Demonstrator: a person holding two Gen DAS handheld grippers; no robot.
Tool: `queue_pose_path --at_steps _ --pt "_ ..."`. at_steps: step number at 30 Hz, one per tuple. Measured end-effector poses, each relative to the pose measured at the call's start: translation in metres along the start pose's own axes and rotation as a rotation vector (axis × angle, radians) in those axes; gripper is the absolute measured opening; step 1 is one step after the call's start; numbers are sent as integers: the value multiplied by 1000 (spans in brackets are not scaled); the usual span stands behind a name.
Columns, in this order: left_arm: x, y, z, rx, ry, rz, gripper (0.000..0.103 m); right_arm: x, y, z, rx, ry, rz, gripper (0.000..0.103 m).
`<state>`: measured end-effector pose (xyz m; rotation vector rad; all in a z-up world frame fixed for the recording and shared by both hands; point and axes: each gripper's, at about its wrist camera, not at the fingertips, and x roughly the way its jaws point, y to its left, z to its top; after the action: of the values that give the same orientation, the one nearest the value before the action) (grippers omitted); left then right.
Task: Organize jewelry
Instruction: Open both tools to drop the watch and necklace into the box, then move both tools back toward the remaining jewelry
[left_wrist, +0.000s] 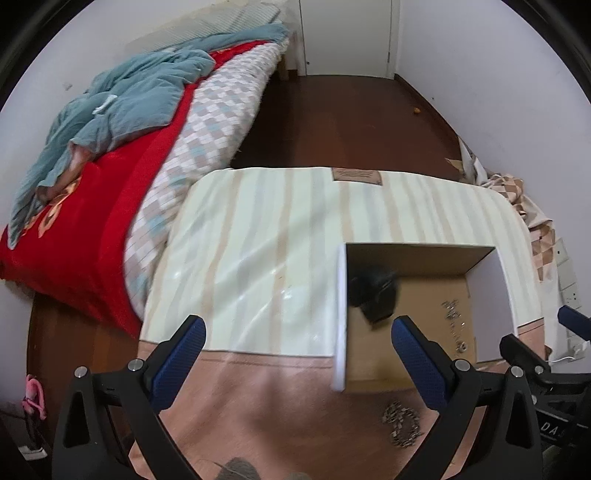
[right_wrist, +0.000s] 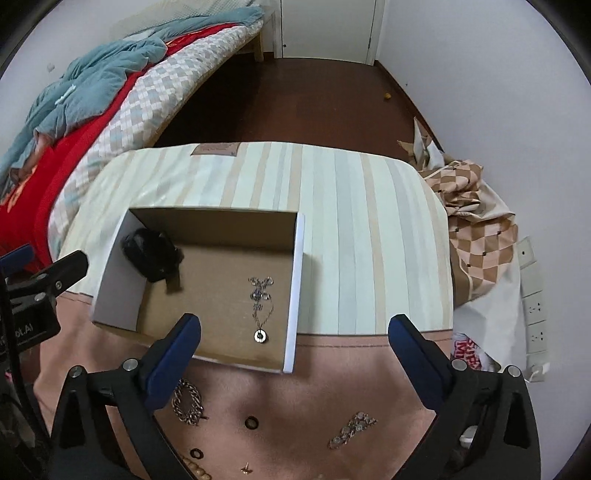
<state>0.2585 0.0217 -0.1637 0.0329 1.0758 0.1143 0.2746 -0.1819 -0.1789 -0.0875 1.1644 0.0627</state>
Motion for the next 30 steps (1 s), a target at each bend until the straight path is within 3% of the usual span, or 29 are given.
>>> queue_pose_path --at_steps 14,30 --pt "-55 9 -28 -6 -81 38 103 -40 11 -24 12 -48 -33 103" --pt "-153 19 -72 -23 -199 38 103 -157 15 -68 45 -197 -34 103"
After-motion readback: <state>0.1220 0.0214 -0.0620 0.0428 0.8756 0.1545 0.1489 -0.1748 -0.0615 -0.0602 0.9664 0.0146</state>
